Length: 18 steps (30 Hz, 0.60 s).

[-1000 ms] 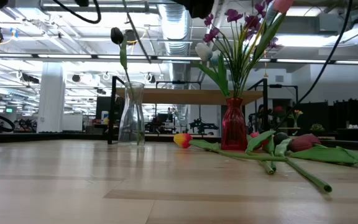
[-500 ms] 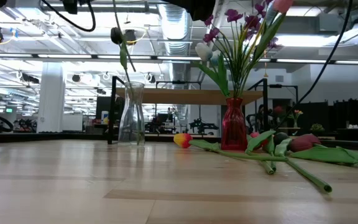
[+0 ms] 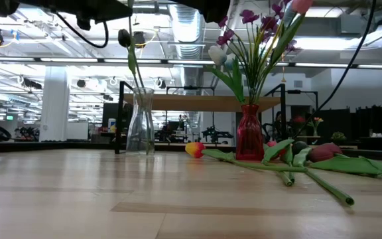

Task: Pick and place flowers into a vace then onto a shelf
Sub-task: Put the left yellow flower into the transparent vase

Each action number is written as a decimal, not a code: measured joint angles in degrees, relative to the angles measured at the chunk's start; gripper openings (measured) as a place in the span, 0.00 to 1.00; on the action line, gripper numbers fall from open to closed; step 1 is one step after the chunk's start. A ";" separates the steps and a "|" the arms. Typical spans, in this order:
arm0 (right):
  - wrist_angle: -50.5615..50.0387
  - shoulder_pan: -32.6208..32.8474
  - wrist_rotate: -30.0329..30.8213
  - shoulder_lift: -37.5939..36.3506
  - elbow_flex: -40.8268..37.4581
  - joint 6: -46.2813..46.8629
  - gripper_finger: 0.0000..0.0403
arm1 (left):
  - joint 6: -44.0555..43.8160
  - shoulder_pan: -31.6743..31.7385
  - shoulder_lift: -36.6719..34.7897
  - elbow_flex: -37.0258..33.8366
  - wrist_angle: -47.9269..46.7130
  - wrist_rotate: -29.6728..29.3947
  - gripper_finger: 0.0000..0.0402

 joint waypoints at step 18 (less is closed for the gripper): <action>-0.01 0.02 -0.02 0.00 0.00 0.02 0.77 | -4.95 0.34 0.78 0.00 -1.77 0.62 0.30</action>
